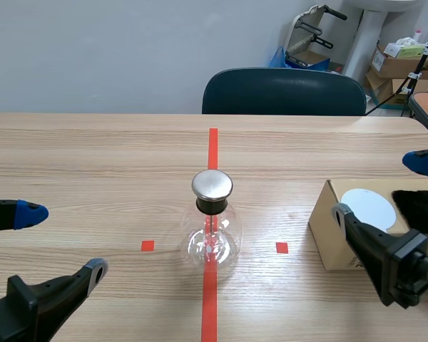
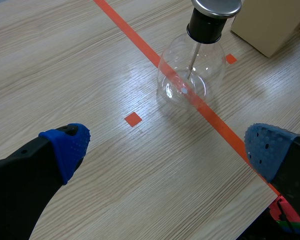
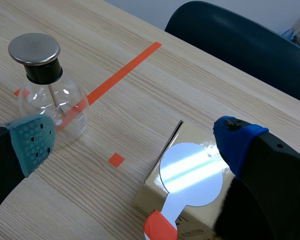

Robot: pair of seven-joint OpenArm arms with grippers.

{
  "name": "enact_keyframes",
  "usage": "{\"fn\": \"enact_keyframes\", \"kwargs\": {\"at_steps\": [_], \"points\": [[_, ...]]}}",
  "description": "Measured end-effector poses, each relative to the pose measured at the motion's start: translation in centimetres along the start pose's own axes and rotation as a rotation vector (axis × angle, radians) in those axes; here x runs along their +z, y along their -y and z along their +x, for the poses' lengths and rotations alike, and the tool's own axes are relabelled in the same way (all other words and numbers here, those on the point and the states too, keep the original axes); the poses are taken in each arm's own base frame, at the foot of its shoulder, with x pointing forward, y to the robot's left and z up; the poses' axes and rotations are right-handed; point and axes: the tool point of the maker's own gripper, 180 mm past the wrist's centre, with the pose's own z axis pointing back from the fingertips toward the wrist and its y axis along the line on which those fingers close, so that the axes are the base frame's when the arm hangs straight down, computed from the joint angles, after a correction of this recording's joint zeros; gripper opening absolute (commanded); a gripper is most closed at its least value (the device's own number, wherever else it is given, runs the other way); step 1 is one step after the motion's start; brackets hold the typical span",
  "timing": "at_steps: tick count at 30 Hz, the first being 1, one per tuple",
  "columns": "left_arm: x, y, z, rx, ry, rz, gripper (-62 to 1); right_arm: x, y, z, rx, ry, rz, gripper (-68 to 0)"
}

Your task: Do the electroscope experiment

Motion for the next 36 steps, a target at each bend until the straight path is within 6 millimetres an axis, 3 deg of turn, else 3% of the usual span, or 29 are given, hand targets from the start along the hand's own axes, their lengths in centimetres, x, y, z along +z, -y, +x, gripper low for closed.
{"fn": "enact_keyframes", "kwargs": {"at_steps": [32, 36], "points": [[0.0, 0.0, 0.0, 0.0, 0.0, 0.0, 1.4, 0.0, 0.0, -0.01, 0.001, 0.0, 0.0, 0.4], [0.0, 0.0, 0.0, 0.0, 0.0, 0.0, 1.4, 0.01, -0.36, 0.24, 0.065, 0.014, 0.019, 0.4]]}}
